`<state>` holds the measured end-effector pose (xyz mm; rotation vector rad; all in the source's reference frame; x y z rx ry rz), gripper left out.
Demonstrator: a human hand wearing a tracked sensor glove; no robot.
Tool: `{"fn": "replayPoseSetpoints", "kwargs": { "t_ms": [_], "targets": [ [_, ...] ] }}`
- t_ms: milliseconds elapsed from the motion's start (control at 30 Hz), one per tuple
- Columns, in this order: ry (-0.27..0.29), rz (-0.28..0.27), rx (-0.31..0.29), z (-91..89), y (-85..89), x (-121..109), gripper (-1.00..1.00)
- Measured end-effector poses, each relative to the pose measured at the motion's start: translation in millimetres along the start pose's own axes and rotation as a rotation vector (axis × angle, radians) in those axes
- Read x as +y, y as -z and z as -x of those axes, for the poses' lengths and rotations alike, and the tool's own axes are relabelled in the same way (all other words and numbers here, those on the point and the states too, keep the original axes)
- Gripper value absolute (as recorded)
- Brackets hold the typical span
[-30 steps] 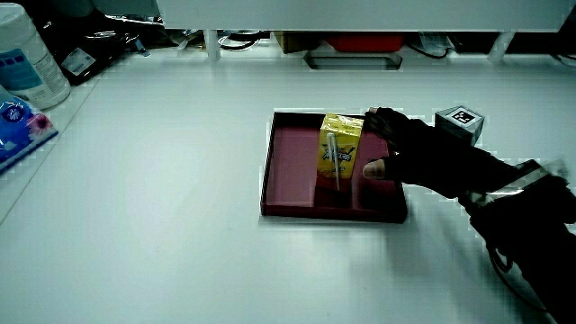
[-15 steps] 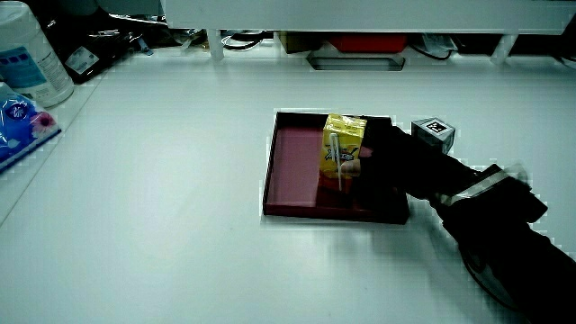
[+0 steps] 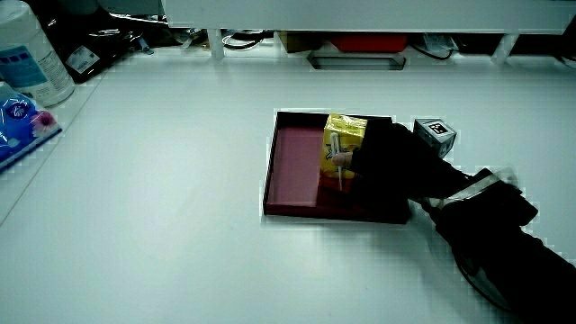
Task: Pick ice redtea
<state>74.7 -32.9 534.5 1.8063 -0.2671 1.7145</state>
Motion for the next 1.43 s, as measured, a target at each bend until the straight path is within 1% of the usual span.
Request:
{"fn": "replayPoseSetpoints", "kwargs": {
  "t_ms": [33, 100, 167, 233, 267, 300, 367, 433, 467, 633, 700, 733, 767, 800, 833, 867, 933, 967, 1000, 1133, 1167, 1200, 1233, 1267, 1300, 1333, 1367, 1400, 1433],
  "targets": [
    [0.006, -0.011, 0.005, -0.8, 0.2, 0, 0.55],
    [-0.002, -0.033, 0.035, -1.7, 0.8, -1, 0.62],
    [-0.012, -0.049, 0.024, -3.5, 0.9, -1, 0.69],
    [-0.016, -0.053, 0.053, -3.3, 2.1, -2, 0.76],
    [-0.029, -0.059, 0.065, -3.8, 2.4, -2, 0.79],
    [-0.032, -0.064, 0.059, -4.8, 2.0, -2, 0.83],
    [-0.03, -0.066, 0.069, -4.2, 2.2, -2, 0.9],
    [-0.029, -0.066, 0.057, -3.9, 2.3, -2, 0.97],
    [-0.033, -0.071, 0.064, -3.5, 2.6, -2, 1.0],
    [-0.042, -0.086, 0.082, -4.4, 1.3, -4, 1.0],
    [-0.044, -0.092, 0.1, -4.2, -1.5, -6, 1.0],
    [-0.055, -0.091, 0.121, -0.8, -2.5, -7, 1.0],
    [-0.07, -0.096, 0.114, 0.9, -4.8, -7, 1.0],
    [-0.059, -0.095, 0.092, 4.1, -7.5, -8, 1.0],
    [-0.08, -0.09, 0.106, 9.9, -9.0, -10, 1.0],
    [-0.087, -0.084, 0.11, 17.7, -10.0, -12, 1.0],
    [-0.096, -0.075, 0.097, 28.2, -13.8, -17, 1.0],
    [-0.099, -0.066, 0.108, 36.9, -14.9, -21, 1.0],
    [-0.106, -0.071, 0.08, 40.5, -17.6, -24, 1.0],
    [-0.142, -0.057, 0.046, 60.6, -22.4, -39, 1.0],
    [-0.145, -0.057, 0.026, 63.4, -23.5, -43, 1.0],
    [-0.156, -0.053, -0.004, 62.5, -25.4, -46, 1.0],
    [-0.186, -0.044, -0.013, 65.0, -25.3, -50, 1.0],
    [-0.194, -0.032, -0.015, 66.0, -25.1, -53, 1.0],
    [-0.231, -0.026, -0.046, 62.8, -26.1, -56, 1.0],
    [-0.26, -0.013, -0.034, 68.4, -23.2, -61, 1.0],
    [-0.277, -0.018, -0.068, 62.7, -23.8, -64, 1.0],
    [-0.285, -0.004, -0.015, 70.2, -18.3, -69, 1.0],
    [-0.279, 0.005, 0.003, 70.7, -15.4, -73, 1.0]
  ]
}}
